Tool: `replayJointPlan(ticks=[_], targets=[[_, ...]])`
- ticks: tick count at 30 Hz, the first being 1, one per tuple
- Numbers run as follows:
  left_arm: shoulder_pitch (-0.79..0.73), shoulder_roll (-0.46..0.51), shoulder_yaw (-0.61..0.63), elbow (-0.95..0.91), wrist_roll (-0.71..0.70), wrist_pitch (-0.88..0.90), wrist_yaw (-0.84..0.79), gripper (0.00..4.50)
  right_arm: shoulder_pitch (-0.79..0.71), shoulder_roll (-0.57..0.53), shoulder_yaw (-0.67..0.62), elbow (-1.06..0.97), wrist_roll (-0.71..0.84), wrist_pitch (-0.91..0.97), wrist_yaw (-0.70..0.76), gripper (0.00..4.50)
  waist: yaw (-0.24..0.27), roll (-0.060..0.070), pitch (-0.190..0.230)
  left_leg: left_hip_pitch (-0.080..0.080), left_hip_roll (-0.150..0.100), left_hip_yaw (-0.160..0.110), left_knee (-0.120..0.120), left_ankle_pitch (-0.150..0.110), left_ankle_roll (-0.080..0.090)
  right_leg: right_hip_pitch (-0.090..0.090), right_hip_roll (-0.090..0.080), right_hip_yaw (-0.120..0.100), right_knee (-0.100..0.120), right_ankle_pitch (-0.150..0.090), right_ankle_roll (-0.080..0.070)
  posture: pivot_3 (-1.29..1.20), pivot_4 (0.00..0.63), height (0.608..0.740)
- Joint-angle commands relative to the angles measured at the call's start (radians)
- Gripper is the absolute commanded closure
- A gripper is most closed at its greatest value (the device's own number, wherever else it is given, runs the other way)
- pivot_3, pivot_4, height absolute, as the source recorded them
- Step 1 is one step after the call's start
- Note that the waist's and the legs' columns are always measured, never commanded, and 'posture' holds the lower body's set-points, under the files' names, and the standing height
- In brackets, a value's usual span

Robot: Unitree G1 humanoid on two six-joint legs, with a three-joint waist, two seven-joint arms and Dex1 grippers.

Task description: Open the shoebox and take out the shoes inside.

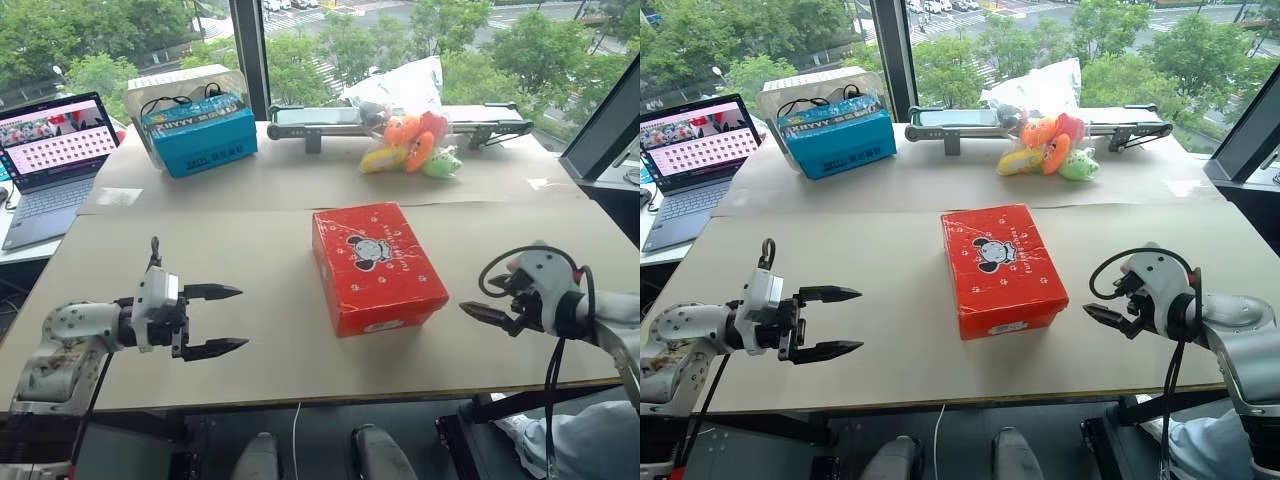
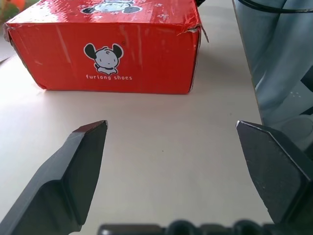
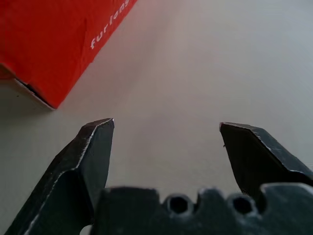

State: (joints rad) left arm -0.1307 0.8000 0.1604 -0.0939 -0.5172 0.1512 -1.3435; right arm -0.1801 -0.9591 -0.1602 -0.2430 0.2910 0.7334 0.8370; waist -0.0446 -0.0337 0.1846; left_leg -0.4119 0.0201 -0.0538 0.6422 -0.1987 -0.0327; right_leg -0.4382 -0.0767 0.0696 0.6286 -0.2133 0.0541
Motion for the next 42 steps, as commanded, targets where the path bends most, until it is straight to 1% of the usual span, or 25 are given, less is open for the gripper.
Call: replayJointPlan(ticks=[1,2,4,8,9,11,14,18,23,26,30,35,40,42], targets=[[0.007,0.010,0.018,-0.054,-0.016,0.009,0.019,0.00,-0.034,-0.030,0.022,0.025,-0.041,-0.079,0.016,1.81,0.001,0.000,0.000,0.000,0.000,0.000,0.000,0.000,0.000,0.000,0.000,0.000,0.000,0.000,0.000,0.00,0.150,0.706],[0.010,0.012,0.017,-0.056,-0.010,0.009,0.023,0.00,-0.038,-0.029,0.031,0.031,-0.047,-0.089,0.018,2.23,0.001,0.000,0.000,0.000,0.000,0.000,0.000,0.000,0.000,0.000,0.000,0.000,0.000,0.000,0.000,0.00,0.150,0.706],[0.014,0.015,0.016,-0.061,-0.005,0.009,0.027,0.00,-0.054,-0.020,0.049,0.044,-0.057,-0.100,0.015,2.83,0.001,0.000,0.000,0.000,0.000,0.000,0.000,0.000,0.000,0.000,0.000,0.000,0.000,0.000,0.000,0.00,0.150,0.706],[0.015,0.016,0.015,-0.071,-0.009,0.025,0.043,0.00,-0.114,0.007,0.098,0.094,-0.079,-0.119,0.006,4.29,-0.002,0.000,0.000,0.000,0.000,0.000,0.000,0.000,0.000,0.000,0.000,0.000,0.001,0.000,0.001,0.00,0.150,0.706],[0.015,0.016,0.015,-0.071,-0.008,0.030,0.046,0.00,-0.135,0.018,0.110,0.109,-0.081,-0.121,0.006,4.44,-0.002,0.000,0.000,0.000,0.000,0.000,0.001,0.000,0.000,0.000,0.000,0.000,0.001,0.000,0.001,0.00,0.150,0.706],[0.015,0.017,0.011,-0.072,-0.006,0.034,0.045,0.00,-0.181,0.046,0.133,0.135,-0.085,-0.128,0.007,4.44,-0.003,0.000,0.000,0.001,0.000,0.000,0.001,0.000,0.000,0.000,0.000,0.000,0.001,0.001,0.001,0.00,0.150,0.706],[0.009,0.015,0.002,-0.082,-0.011,0.048,0.047,0.00,-0.253,0.109,0.147,0.157,-0.044,-0.117,0.031,4.44,-0.004,0.000,0.000,0.001,0.000,0.000,0.001,0.000,0.000,0.000,0.000,0.000,0.002,0.001,0.001,0.00,0.150,0.706],[-0.002,0.017,0.000,-0.084,-0.014,0.062,0.047,0.00,-0.273,0.126,0.193,0.193,-0.060,-0.152,0.084,4.44,0.003,0.000,0.000,0.001,0.000,-0.001,0.001,0.000,0.000,0.001,0.000,0.000,0.002,0.001,0.001,0.00,0.150,0.706],[-0.002,0.018,0.004,-0.088,-0.011,0.079,0.055,0.00,-0.296,0.146,0.202,0.224,-0.034,-0.167,0.137,4.44,0.003,0.000,0.000,0.001,-0.001,-0.001,0.002,0.000,0.000,0.001,0.000,0.000,0.002,0.001,0.001,0.00,0.150,0.706],[-0.001,0.018,0.009,-0.090,-0.010,0.081,0.065,0.00,-0.326,0.173,0.155,0.205,0.039,-0.131,0.158,4.44,-0.003,0.000,0.000,0.002,0.000,-0.001,0.002,0.000,0.000,0.001,0.000,0.000,0.003,0.001,0.001,0.00,0.150,0.706],[0.005,0.022,0.016,-0.094,-0.010,0.082,0.074,0.00,-0.353,0.170,0.118,0.171,0.102,-0.100,0.185,4.44,-0.007,0.000,0.000,0.003,0.000,0.000,0.002,0.000,0.000,0.001,0.001,0.000,0.004,0.001,0.000,0.00,0.150,0.706],[0.002,0.026,0.026,-0.093,-0.010,0.087,0.093,0.00,-0.408,0.175,0.041,0.069,0.302,0.019,0.249,4.44,-0.003,0.000,0.000,0.003,0.000,-0.001,0.002,0.000,0.000,0.001,0.001,0.000,0.005,0.001,0.000,0.00,0.150,0.706],[-0.020,0.042,0.042,-0.092,-0.027,0.116,0.106,0.00,-0.480,0.193,0.045,0.052,0.351,0.052,0.213,4.44,-0.001,0.000,0.000,0.004,0.000,-0.001,0.002,0.000,0.000,0.002,0.001,0.000,0.005,0.001,0.000,0.00,0.150,0.706],[-0.036,0.097,0.076,-0.088,-0.056,0.172,0.081,0.00,-0.537,0.209,0.079,0.054,0.337,0.054,0.193,4.44,-0.001,0.000,0.000,0.004,0.000,-0.001,0.002,0.000,0.000,0.002,0.001,0.000,0.005,0.001,0.000,0.00,0.150,0.706]])
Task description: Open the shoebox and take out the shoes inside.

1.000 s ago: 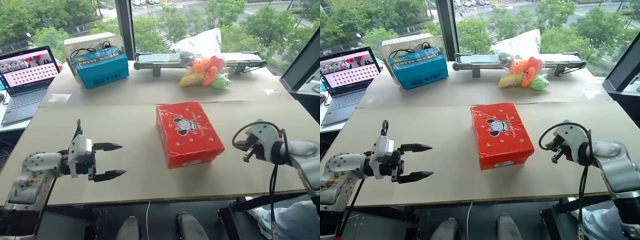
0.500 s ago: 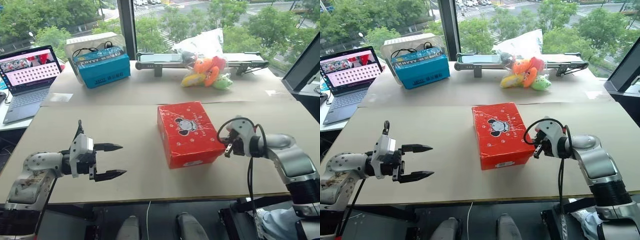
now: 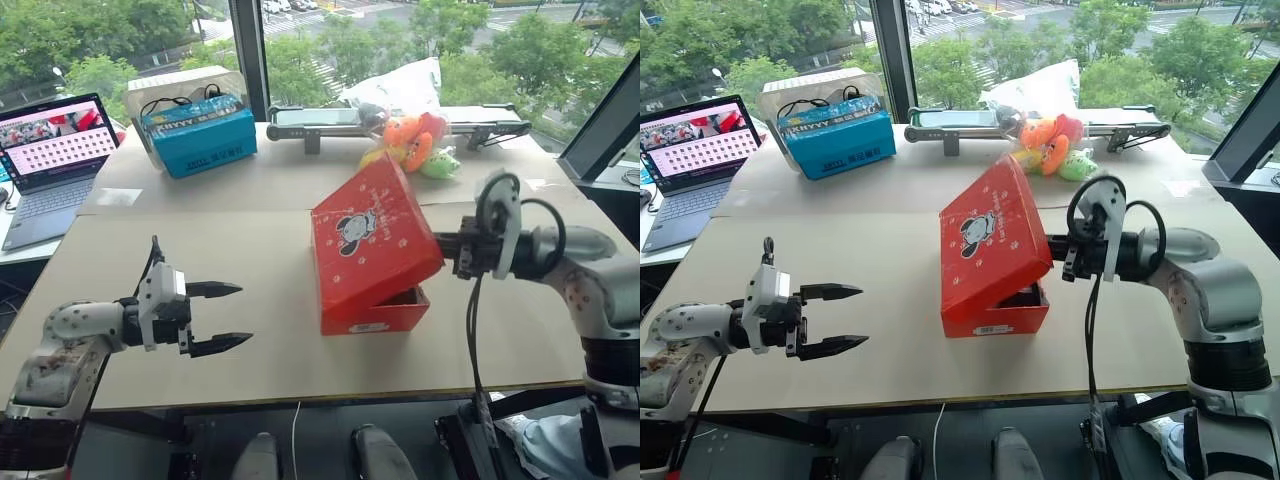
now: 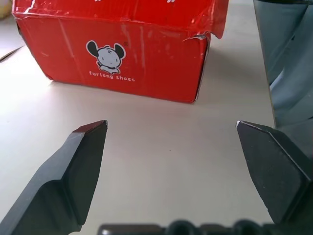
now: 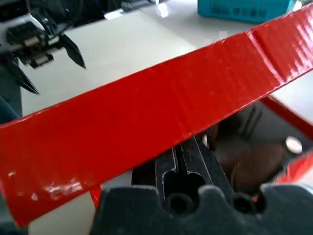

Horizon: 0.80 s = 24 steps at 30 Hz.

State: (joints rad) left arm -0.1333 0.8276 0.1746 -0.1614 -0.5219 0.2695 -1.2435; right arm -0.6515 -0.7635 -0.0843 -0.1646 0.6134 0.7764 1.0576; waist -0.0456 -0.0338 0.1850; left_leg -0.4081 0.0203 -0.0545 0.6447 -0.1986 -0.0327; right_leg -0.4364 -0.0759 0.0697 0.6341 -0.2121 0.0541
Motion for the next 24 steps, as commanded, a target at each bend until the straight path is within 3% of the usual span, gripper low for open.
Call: replayJointPlan(ticks=[1,6,17,24], targets=[[-0.042,0.100,0.079,-0.020,-0.068,0.092,-0.026,0.00,-0.090,0.024,0.019,-0.023,0.006,0.010,-0.038,4.44,-0.001,0.000,0.000,0.000,0.000,0.000,0.000,0.000,0.000,0.000,0.000,0.000,0.000,0.000,0.000,0.00,0.150,0.706],[-0.045,0.204,0.158,-0.003,-0.107,0.182,-0.040,0.00,-0.188,0.083,0.097,-0.014,-0.027,0.022,-0.084,4.44,-0.012,0.000,0.000,0.000,0.001,0.000,0.000,0.000,0.000,-0.001,0.000,0.000,0.001,0.000,-0.001,0.00,0.150,0.706],[-0.007,0.254,0.292,-0.019,-0.204,0.313,-0.059,0.00,-0.297,0.283,0.242,-0.065,-0.025,0.041,-0.149,4.44,-0.021,0.000,0.001,0.001,0.001,0.000,0.000,0.000,0.000,-0.003,0.001,0.000,0.008,-0.003,-0.002,0.00,0.150,0.706],[-0.004,0.305,0.347,0.035,-0.215,0.348,-0.098,0.00,-0.288,0.336,0.313,-0.027,-0.067,0.030,-0.161,4.44,-0.022,0.000,0.000,0.001,0.001,-0.001,0.000,0.000,0.000,-0.003,0.001,0.000,0.009,-0.003,-0.003,0.00,0.150,0.706]])
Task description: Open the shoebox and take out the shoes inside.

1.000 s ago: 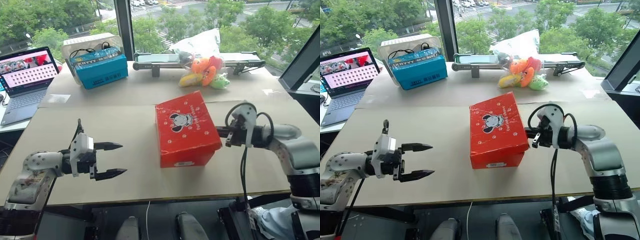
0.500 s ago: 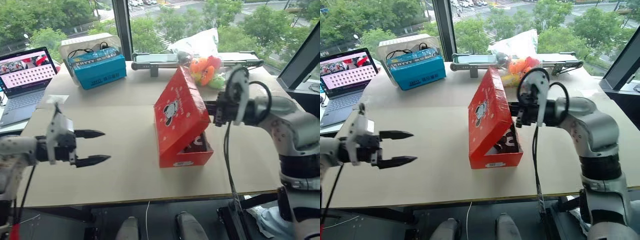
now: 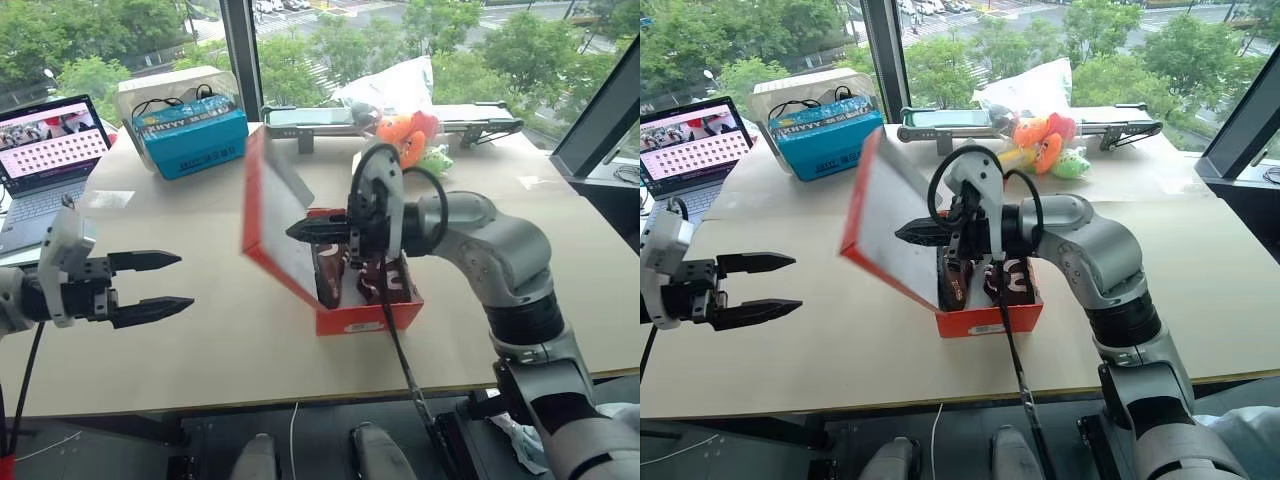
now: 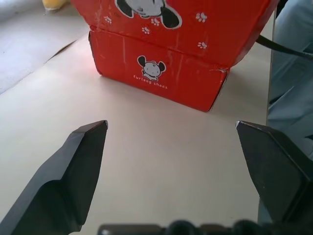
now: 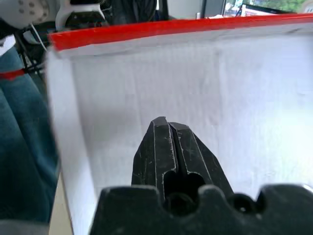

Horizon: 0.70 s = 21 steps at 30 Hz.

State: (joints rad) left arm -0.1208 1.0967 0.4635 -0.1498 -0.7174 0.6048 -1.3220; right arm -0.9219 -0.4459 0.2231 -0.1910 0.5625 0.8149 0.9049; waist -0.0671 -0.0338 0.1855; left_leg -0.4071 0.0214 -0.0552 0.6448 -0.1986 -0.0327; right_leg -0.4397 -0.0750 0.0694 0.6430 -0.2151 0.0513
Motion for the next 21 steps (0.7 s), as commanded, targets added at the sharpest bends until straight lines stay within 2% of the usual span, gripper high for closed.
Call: replayJointPlan(ticks=[1,4,10,15,21], targets=[[-0.026,0.044,0.062,0.035,-0.024,0.019,-0.025,0.00,-0.018,0.025,0.012,0.010,-0.023,-0.011,-0.009,4.44,0.000,0.000,0.000,0.000,0.000,0.000,0.000,0.000,0.000,0.000,0.000,0.000,0.000,0.000,0.000,0.00,0.150,0.706],[-0.035,0.062,0.060,0.052,-0.023,0.022,-0.042,0.00,-0.016,0.034,0.017,0.030,-0.040,-0.012,-0.014,4.44,0.000,0.000,0.000,0.000,0.000,0.000,0.000,0.000,0.000,0.000,0.000,0.000,0.001,0.000,0.000,0.00,0.150,0.706],[-0.062,0.059,0.017,0.036,-0.038,0.027,-0.062,0.00,0.004,-0.013,-0.022,0.059,-0.083,-0.002,-0.054,4.44,0.000,0.000,0.000,0.000,0.000,0.000,0.000,0.000,0.000,0.000,0.000,0.000,0.001,0.000,-0.001,0.00,0.150,0.706],[-0.072,-0.019,-0.073,-0.013,-0.014,-0.009,-0.015,0.00,-0.001,-0.087,-0.083,0.087,-0.128,0.096,-0.158,4.44,0.005,0.000,0.000,0.000,0.000,0.000,0.000,0.000,0.000,0.000,0.000,0.000,0.001,0.000,-0.001,0.00,0.150,0.706],[-0.075,-0.098,-0.150,-0.038,0.040,-0.070,0.027,0.00,0.021,-0.116,-0.115,0.031,-0.155,0.300,-0.295,4.44,-0.001,0.000,0.000,0.000,0.000,0.000,0.000,0.000,0.000,-0.001,0.000,0.000,0.002,0.000,-0.001,0.00,0.150,0.706]])
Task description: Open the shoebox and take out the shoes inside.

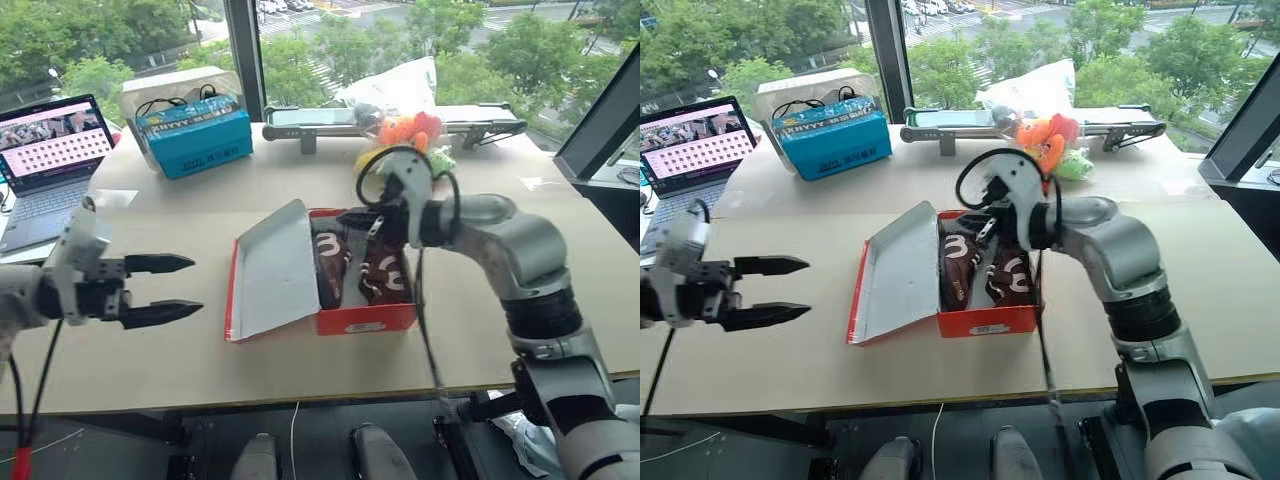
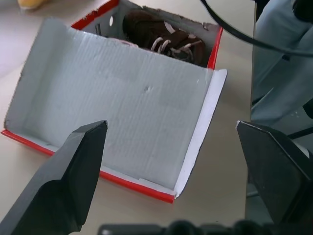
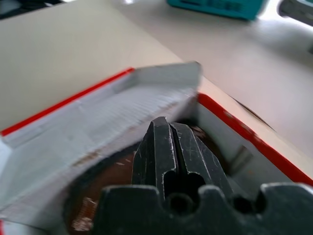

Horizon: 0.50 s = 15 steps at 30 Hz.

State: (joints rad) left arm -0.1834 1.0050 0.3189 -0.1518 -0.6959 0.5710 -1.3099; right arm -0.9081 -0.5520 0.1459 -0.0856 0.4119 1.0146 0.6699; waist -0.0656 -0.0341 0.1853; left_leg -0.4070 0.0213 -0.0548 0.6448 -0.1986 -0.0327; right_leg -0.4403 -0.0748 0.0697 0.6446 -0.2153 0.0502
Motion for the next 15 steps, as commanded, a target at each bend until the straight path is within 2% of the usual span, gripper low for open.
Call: replayJointPlan(ticks=[1,4,7,11,13,14,15], targets=[[-0.014,-0.010,-0.009,-0.037,0.019,-0.039,0.016,0.00,0.015,0.002,-0.054,-0.092,0.003,0.150,-0.089,4.44,-0.003,0.000,0.000,0.000,0.000,0.000,0.000,0.000,0.000,0.000,0.000,0.000,0.000,0.000,-0.001,0.00,0.150,0.706],[-0.023,-0.011,-0.025,-0.030,0.036,-0.059,0.014,0.00,0.058,0.041,-0.068,-0.182,0.011,0.308,-0.171,4.44,-0.004,0.000,0.000,0.000,0.000,0.000,0.000,0.000,0.000,-0.001,0.000,0.000,0.001,0.001,-0.002,0.00,0.150,0.706],[-0.031,-0.013,-0.035,-0.026,0.045,-0.069,0.013,0.00,0.081,0.086,-0.092,-0.255,0.003,0.389,-0.238,3.78,-0.004,0.000,0.000,0.000,0.000,-0.001,0.000,0.000,0.000,0.000,0.000,0.000,0.001,0.000,0.000,0.00,0.150,0.706],[-0.044,-0.029,-0.077,-0.039,0.068,-0.092,0.018,0.00,0.086,0.120,-0.128,-0.393,0.012,0.513,-0.290,2.44,-0.001,0.000,0.000,0.000,0.000,-0.001,0.000,0.000,0.000,0.000,0.000,0.000,0.001,0.000,0.000,0.00,0.150,0.706],[-0.052,-0.041,-0.089,-0.042,0.067,-0.091,0.022,0.00,0.082,0.109,-0.121,-0.436,0.009,0.557,-0.303,1.71,-0.001,0.000,0.000,0.000,0.000,-0.001,0.000,0.000,0.000,0.000,0.000,0.000,0.001,-0.001,0.000,0.00,0.150,0.706],[-0.058,-0.048,-0.096,-0.044,0.065,-0.090,0.026,0.00,0.080,0.095,-0.108,-0.465,0.010,0.578,-0.309,1.51,-0.001,0.000,0.000,-0.001,0.000,-0.001,0.000,0.000,0.000,0.000,0.000,0.000,0.001,-0.001,0.000,0.00,0.150,0.706],[-0.062,-0.053,-0.101,-0.045,0.064,-0.089,0.028,0.00,0.079,0.085,-0.099,-0.484,0.011,0.592,-0.313,1.06,0.000,0.000,0.000,-0.001,0.000,-0.001,0.000,0.000,0.000,0.000,0.000,0.000,0.001,-0.001,0.000,0.00,0.150,0.706]])
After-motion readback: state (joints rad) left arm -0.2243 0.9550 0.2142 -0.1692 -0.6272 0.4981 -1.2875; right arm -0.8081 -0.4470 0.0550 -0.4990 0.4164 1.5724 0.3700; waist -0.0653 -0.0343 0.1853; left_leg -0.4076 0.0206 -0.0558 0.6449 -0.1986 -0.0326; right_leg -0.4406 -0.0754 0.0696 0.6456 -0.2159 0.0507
